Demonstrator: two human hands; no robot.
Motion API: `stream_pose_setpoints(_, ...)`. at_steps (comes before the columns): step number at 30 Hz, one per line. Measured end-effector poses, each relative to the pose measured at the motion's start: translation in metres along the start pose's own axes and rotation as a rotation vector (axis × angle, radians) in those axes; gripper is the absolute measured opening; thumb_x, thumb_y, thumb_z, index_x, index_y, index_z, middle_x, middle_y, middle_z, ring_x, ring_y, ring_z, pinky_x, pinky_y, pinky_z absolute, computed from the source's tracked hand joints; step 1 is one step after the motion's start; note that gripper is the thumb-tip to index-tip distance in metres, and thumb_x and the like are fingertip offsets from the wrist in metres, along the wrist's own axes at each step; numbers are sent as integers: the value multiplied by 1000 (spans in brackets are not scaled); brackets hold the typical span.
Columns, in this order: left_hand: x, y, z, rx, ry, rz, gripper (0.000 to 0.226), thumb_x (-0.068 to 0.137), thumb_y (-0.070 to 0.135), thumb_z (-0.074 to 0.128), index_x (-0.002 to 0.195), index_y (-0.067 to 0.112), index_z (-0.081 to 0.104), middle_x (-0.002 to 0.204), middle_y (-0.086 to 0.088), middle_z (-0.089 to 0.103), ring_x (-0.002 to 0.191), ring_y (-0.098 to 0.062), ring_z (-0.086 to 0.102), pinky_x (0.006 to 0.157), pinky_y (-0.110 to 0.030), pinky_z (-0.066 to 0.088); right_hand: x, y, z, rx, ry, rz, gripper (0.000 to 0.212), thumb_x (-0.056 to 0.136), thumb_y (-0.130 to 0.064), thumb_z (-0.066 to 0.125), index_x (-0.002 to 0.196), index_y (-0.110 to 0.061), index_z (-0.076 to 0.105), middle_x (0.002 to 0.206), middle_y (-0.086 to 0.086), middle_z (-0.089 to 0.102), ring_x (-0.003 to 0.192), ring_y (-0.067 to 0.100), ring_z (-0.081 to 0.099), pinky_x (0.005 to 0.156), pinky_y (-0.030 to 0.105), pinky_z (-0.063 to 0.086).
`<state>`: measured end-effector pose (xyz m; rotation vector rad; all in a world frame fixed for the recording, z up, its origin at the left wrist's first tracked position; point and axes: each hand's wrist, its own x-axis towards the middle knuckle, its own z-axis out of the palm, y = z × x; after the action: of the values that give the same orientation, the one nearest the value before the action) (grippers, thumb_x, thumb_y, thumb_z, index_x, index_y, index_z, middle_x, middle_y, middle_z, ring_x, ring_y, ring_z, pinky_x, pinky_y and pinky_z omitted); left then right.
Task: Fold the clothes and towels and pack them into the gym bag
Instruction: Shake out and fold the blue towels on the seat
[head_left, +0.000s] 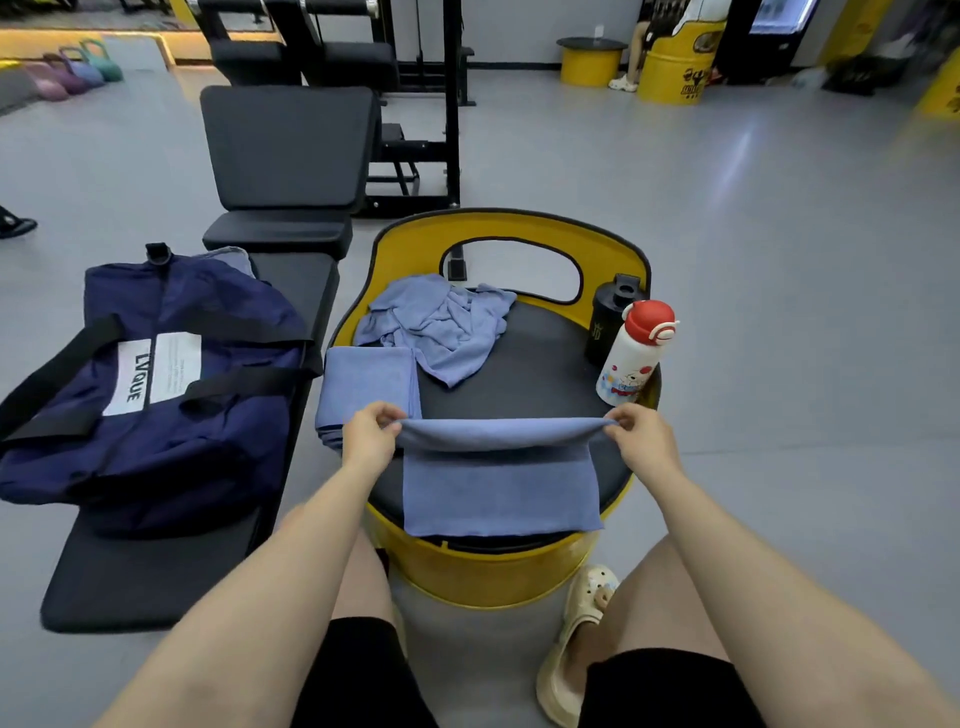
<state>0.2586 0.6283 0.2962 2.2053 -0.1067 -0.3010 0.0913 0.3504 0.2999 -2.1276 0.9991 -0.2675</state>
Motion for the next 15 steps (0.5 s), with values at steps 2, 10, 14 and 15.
stream_pose_setpoints(2, -9, -14, 7, -2, -30, -15, 16, 89, -4, 55, 84, 10, 62, 91, -10, 62, 93, -26, 60, 84, -28, 45, -8, 11, 8, -19, -26, 20, 7, 90, -10, 60, 94, -12, 65, 93, 5, 63, 88, 22, 57, 71, 25, 37)
stream_pose_setpoints(10, -34, -49, 25, 121, -136, -103, 16, 91, -1, 54, 85, 12, 60, 91, -4, 59, 87, -15, 51, 77, -20, 35, -33, 48, 30, -202, -128, 73, 15, 89, 1, 53, 86, -8, 65, 80, 6, 59, 79, 23, 54, 68, 32, 44)
stream_pose_setpoints(14, -36, -58, 30, 182, -211, -84, 10, 90, 2, 58, 90, 11, 61, 92, -5, 59, 87, -16, 52, 77, -20, 37, -34, 60, 38, -287, -173, 92, 16, 90, -1, 53, 96, -8, 65, 94, 9, 62, 83, 22, 51, 71, 30, 42)
stream_pose_setpoints(15, -37, -60, 32, 188, -218, -76, 8, 89, 3, 60, 93, 8, 63, 92, -5, 59, 88, -16, 53, 76, -19, 37, -34, 63, 41, -290, -180, 89, 17, 90, -2, 52, 98, -9, 65, 98, 10, 63, 85, 22, 52, 71, 30, 41)
